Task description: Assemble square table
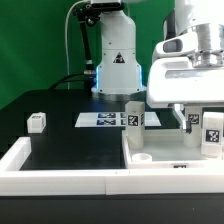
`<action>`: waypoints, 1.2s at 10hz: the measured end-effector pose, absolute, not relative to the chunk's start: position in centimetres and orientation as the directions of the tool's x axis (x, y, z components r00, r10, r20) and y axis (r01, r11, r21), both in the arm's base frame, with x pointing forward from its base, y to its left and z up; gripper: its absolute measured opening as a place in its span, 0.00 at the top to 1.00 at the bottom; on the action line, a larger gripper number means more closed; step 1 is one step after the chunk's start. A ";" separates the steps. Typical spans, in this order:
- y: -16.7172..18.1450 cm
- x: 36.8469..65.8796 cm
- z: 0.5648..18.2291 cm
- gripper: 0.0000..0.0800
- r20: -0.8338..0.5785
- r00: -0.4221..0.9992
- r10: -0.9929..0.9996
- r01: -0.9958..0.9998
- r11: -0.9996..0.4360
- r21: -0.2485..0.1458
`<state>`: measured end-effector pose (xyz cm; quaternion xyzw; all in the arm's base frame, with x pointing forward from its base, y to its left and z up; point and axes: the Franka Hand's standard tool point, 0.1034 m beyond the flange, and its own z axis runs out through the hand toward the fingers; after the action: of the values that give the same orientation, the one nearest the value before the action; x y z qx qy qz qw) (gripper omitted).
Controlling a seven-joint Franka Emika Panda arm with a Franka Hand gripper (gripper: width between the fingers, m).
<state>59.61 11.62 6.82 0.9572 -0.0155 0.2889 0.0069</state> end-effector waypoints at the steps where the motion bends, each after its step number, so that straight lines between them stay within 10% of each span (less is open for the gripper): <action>1: 11.2 59.8 7.7 0.19 0.551 0.834 -0.024 -0.031 -1.000 0.003; 5: 9.5 60.7 11.3 0.19 0.554 0.831 -0.040 -0.038 -0.999 -0.015; 12: 10.2 60.5 10.1 0.19 0.254 0.965 -0.065 -0.047 -0.996 -0.075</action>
Offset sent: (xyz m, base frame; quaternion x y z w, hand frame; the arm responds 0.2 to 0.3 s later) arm 0.0000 -0.0081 0.0325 0.0303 -0.0344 -0.0024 0.9989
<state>60.50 10.18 10.09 0.9907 -0.0282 0.1290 -0.0344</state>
